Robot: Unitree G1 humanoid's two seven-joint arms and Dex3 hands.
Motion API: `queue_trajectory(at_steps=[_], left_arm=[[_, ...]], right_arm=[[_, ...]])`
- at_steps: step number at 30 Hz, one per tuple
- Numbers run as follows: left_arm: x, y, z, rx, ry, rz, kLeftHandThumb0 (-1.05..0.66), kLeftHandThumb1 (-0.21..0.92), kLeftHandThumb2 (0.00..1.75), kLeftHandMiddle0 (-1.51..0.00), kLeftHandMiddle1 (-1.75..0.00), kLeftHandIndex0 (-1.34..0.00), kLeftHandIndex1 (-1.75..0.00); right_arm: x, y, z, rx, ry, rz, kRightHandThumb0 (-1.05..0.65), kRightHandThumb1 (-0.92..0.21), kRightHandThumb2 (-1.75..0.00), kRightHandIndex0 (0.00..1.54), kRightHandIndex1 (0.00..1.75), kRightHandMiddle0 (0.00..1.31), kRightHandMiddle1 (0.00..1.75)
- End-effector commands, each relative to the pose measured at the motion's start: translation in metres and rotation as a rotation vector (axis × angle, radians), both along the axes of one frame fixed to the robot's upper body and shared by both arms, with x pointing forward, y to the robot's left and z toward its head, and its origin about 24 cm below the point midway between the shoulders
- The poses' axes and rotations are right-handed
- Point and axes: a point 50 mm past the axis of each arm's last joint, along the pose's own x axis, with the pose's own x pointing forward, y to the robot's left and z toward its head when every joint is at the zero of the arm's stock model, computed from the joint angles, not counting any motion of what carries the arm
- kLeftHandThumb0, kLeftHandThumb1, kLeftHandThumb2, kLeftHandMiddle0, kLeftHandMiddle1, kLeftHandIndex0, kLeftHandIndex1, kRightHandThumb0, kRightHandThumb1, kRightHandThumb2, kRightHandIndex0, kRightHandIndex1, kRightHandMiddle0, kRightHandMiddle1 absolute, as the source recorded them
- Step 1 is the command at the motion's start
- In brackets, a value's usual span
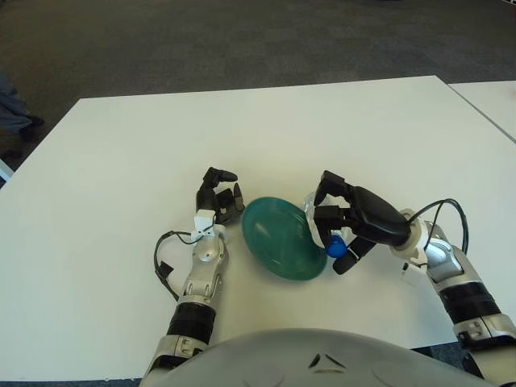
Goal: Put the bottle into the plate.
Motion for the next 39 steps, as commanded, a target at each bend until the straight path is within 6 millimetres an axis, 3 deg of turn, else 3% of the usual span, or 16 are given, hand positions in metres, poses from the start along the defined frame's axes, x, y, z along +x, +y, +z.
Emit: queue_trajectory(at_steps=[1,26,39], left_arm=[[-0.0024,-0.0150,-0.0007,-0.067,0.021,0.001,-0.45,0.41,1.19,-1.27,-1.75,-0.54,-1.75],[-0.0040,-0.0155,0.0004,-0.059,0.015,0.000,-0.45,0.43,1.18,-1.27,-1.75,-0.53,-1.75],[-0.0011,-0.0170,0.0003,-0.067,0.017,0.006,-0.45,0.43,1.18,-1.27,-1.75,-0.53,-1.75]], right_arm=[[0.0054,0.0051,0.0019,0.000,-0.028,0.002,-0.45,-0.79,-0.80,1.24,1.75,0.92,1.75],[0.0042,0.0086,-0.0006,0.028,-0.043,0.017,-0.44,-0.65,-0.93,1.29,1.75,1.01,1.75],[0.0046,0.0112,0.0001,0.033,-0.067,0.043,-0.45,-0.65,-0.93,1.30,1.75,1.02,1.75]])
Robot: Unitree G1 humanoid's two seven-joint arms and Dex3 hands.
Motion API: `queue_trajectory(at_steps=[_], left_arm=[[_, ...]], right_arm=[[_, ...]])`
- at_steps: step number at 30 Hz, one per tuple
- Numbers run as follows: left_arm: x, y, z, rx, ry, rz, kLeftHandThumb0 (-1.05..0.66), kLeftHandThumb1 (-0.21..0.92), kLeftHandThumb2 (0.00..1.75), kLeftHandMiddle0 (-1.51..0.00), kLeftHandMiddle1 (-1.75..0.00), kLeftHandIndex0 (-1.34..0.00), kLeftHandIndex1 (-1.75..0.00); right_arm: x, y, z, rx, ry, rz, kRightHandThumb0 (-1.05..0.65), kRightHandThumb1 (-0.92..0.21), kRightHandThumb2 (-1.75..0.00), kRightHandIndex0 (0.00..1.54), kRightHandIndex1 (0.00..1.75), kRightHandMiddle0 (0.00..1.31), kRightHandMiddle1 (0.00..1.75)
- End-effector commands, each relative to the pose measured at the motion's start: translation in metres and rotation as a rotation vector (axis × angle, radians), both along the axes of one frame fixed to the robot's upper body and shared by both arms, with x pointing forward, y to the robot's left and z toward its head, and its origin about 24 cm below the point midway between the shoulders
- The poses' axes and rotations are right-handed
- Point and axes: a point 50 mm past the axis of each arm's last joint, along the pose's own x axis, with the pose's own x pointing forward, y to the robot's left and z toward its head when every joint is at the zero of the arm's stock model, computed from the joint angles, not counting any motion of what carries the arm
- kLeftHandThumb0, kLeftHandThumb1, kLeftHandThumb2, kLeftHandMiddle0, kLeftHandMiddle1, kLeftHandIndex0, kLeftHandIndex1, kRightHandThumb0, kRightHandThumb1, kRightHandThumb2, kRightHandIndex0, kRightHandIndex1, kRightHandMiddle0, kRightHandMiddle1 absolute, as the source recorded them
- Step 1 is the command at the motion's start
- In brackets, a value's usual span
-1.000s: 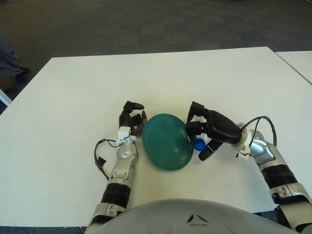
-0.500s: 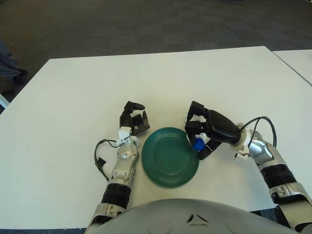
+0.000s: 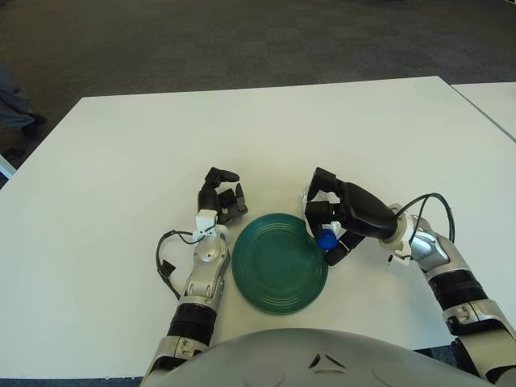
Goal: Put the bottle into the plate.
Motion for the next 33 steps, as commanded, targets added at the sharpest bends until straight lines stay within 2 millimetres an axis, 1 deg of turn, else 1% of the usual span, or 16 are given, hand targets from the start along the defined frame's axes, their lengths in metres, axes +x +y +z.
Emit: queue_trajectory(at_steps=[1,6,9,12,17,23,28,33], left_arm=[[-0.0005,-0.0150,-0.0008,-0.069,0.015,0.010,-0.45,0.43,1.18,-1.27,-1.75,-0.53,-1.75],[0.0002,-0.0160,-0.0005,-0.073,0.013,0.005,-0.45,0.42,1.18,-1.27,-1.75,-0.53,-1.75],[0.0006,-0.0167,-0.0005,-0.075,0.014,0.005,-0.45,0.42,1.18,-1.27,-1.75,-0.53,-1.75],[0.0009,-0.0175,-0.0003,-0.077,0.015,0.007,-0.45,0.42,1.18,-1.26,-1.75,-0.53,-1.75],[0.0015,-0.0182,-0.0003,-0.078,0.015,0.008,-0.45,0.42,1.19,-1.26,-1.75,-0.54,-1.75],[0.0016,-0.0183,0.0002,-0.080,0.013,0.006,-0.45,0.42,1.19,-1.26,-1.75,-0.54,-1.75],[0.0017,-0.0182,0.0004,-0.082,0.011,0.004,-0.45,0.42,1.19,-1.25,-1.75,-0.53,-1.75],[0.0028,-0.0183,0.0004,-0.080,0.003,0.008,-0.45,0.42,1.18,-1.26,-1.75,-0.53,-1.75]], right_arm=[[0.0028,0.0036,0.0071,0.008,-0.044,0.022,-0.44,-0.64,-0.93,1.30,1.75,1.02,1.75],[0.0016,0.0068,0.0094,0.000,-0.059,0.043,-0.42,-0.61,-0.95,1.28,1.75,1.01,1.75],[0.0014,0.0071,0.0095,-0.003,-0.061,0.045,-0.39,-0.57,-1.01,1.27,1.75,1.01,1.75],[-0.0001,0.0086,0.0096,-0.001,-0.068,0.040,-0.35,-0.51,-1.07,1.26,1.75,1.01,1.75],[-0.0014,0.0084,0.0100,-0.008,-0.079,0.030,-0.26,-0.38,-1.22,1.23,1.75,0.98,1.75],[-0.0025,0.0096,0.0101,-0.019,-0.082,0.021,-0.19,-0.28,-1.32,1.19,1.75,0.97,1.75],[-0.0033,0.0103,0.0102,-0.030,-0.084,0.014,-0.18,-0.25,-1.35,1.18,1.75,0.98,1.75],[-0.0036,0.0107,0.0099,-0.041,-0.087,0.010,-0.19,-0.25,-1.34,1.19,1.75,1.00,1.75]])
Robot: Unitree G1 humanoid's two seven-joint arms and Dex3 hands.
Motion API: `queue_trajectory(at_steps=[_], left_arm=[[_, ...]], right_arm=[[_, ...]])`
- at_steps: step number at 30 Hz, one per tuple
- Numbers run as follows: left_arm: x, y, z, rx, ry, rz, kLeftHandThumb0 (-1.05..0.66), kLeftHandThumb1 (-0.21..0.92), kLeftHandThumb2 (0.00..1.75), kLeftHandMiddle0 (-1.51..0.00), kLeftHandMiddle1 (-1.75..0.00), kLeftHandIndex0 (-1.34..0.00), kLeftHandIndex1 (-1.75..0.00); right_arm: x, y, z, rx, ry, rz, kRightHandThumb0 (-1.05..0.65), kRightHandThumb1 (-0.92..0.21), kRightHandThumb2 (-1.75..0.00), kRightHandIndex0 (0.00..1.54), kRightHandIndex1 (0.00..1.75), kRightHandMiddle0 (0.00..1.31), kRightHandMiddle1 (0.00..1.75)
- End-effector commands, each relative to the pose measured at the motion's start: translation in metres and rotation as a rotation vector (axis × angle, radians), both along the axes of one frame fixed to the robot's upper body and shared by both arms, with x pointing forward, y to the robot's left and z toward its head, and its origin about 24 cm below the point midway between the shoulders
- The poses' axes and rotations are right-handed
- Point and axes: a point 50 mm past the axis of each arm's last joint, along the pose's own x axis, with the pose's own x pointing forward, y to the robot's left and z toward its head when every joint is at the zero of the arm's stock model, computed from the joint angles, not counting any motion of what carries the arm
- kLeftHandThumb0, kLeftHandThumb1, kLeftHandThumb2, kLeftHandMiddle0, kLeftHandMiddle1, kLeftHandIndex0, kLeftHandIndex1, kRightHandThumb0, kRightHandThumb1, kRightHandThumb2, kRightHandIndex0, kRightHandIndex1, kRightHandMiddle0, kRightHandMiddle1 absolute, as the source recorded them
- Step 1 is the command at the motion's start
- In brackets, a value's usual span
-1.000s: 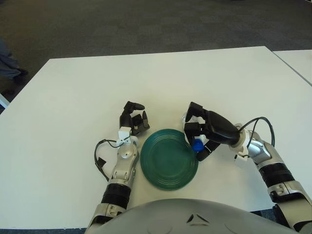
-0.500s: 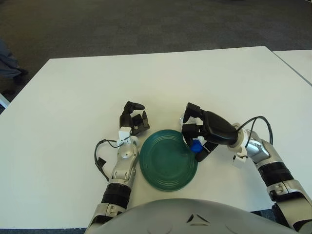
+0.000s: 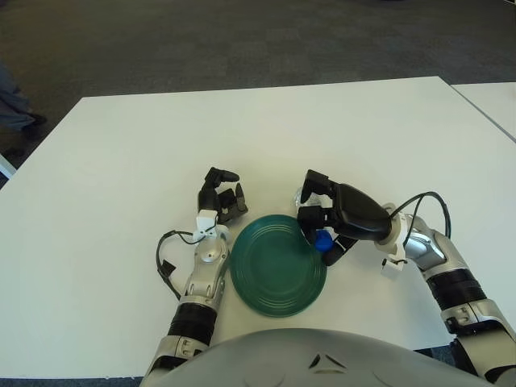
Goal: Put the bottle into the plate.
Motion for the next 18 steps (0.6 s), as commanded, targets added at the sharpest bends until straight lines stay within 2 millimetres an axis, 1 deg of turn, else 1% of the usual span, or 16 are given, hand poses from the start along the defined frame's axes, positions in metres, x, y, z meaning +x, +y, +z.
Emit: queue_trajectory(at_steps=[1,4,11,18], left_arm=[[0.0029,-0.0175,0.0010,-0.076,0.007,0.002,-0.45,0.42,1.18,-1.26,-1.75,-0.53,-1.75],[0.0030,-0.0173,0.0007,-0.077,0.008,0.002,-0.45,0.42,1.18,-1.25,-1.75,-0.53,-1.75],[0.0040,-0.0170,0.0002,-0.078,0.013,0.004,-0.45,0.42,1.18,-1.25,-1.75,-0.53,-1.75],[0.0044,-0.0172,0.0001,-0.078,0.016,0.006,-0.45,0.42,1.18,-1.26,-1.75,-0.53,-1.75]], right_arm=[[0.0002,-0.0007,0.0033,0.007,-0.021,-0.008,-0.19,-0.26,-1.34,1.20,1.75,1.00,1.75],[-0.0004,-0.0005,0.0038,0.005,-0.024,-0.004,-0.19,-0.26,-1.33,1.20,1.75,0.99,1.75],[-0.0022,0.0005,0.0044,0.002,-0.017,0.021,-0.21,-0.33,-1.27,1.20,1.75,0.94,1.75],[-0.0037,0.0026,0.0052,-0.011,-0.003,0.040,-0.20,-0.35,-1.24,1.19,1.75,0.92,1.75]])
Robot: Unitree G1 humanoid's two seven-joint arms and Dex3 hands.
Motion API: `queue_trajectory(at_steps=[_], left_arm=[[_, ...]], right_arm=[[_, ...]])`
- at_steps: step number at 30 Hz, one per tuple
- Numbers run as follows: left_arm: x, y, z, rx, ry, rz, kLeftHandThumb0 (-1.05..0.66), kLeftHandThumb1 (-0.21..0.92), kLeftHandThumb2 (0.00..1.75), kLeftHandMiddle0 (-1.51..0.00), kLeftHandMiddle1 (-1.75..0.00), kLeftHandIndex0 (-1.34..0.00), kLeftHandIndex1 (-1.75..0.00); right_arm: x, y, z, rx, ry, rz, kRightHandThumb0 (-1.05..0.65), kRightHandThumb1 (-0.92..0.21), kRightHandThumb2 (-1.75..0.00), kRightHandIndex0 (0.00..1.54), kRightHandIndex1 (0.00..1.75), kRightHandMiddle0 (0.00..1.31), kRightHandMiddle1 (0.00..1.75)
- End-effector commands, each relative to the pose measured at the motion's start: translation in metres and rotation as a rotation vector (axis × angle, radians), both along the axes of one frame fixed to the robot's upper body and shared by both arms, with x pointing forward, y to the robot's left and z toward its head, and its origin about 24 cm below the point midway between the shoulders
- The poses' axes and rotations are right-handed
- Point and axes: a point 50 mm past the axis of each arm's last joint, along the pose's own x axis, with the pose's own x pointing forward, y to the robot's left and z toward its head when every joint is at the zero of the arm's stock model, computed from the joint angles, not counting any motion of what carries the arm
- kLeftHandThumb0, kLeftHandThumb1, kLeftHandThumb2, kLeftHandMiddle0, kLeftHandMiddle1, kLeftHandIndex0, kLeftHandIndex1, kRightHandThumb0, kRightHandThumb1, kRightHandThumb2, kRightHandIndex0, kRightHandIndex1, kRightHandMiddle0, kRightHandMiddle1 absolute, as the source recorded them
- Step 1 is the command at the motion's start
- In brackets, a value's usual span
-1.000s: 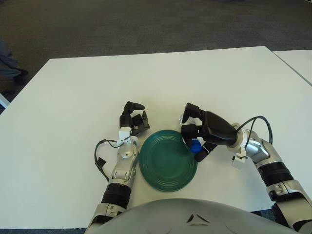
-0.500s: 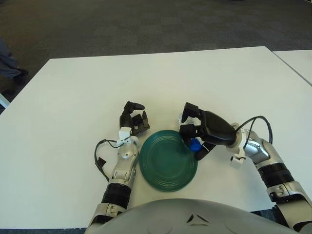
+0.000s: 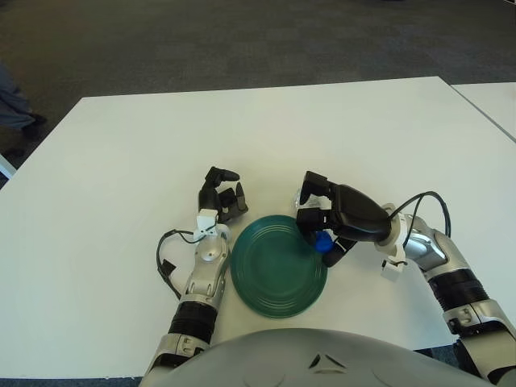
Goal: Put the bottle into the plate.
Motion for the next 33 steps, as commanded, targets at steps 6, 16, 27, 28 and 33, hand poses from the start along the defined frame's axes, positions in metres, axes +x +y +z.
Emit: queue_trajectory(at_steps=[6,16,27,28,33], left_arm=[[0.003,-0.017,-0.001,-0.082,0.022,0.009,-0.45,0.42,1.18,-1.25,-1.75,-0.53,-1.75],[0.005,-0.019,-0.001,-0.081,0.018,-0.003,-0.45,0.43,1.17,-1.25,-1.75,-0.52,-1.75],[0.006,-0.021,0.000,-0.078,0.014,-0.004,-0.44,0.44,1.16,-1.25,-1.75,-0.52,-1.75],[0.006,-0.021,-0.001,-0.078,0.014,-0.004,-0.44,0.44,1.16,-1.25,-1.75,-0.52,-1.75],[0.006,-0.021,-0.001,-0.078,0.015,-0.001,-0.44,0.44,1.16,-1.24,-1.75,-0.52,-1.75]], right_arm=[[-0.004,0.005,0.008,-0.085,-0.066,0.028,-0.22,-0.36,-1.22,1.22,1.75,0.97,1.75],[-0.013,0.013,0.018,-0.336,-0.195,0.123,-0.32,-0.45,-1.13,1.27,1.75,1.03,1.75],[-0.012,0.019,0.025,-0.440,-0.296,0.201,-0.43,-0.64,-0.93,1.27,1.75,0.97,1.75],[-0.012,0.019,0.025,-0.441,-0.300,0.200,-0.43,-0.65,-0.92,1.27,1.75,0.97,1.75],[-0.011,0.019,0.026,-0.461,-0.316,0.200,-0.45,-0.68,-0.89,1.28,1.75,0.96,1.75]])
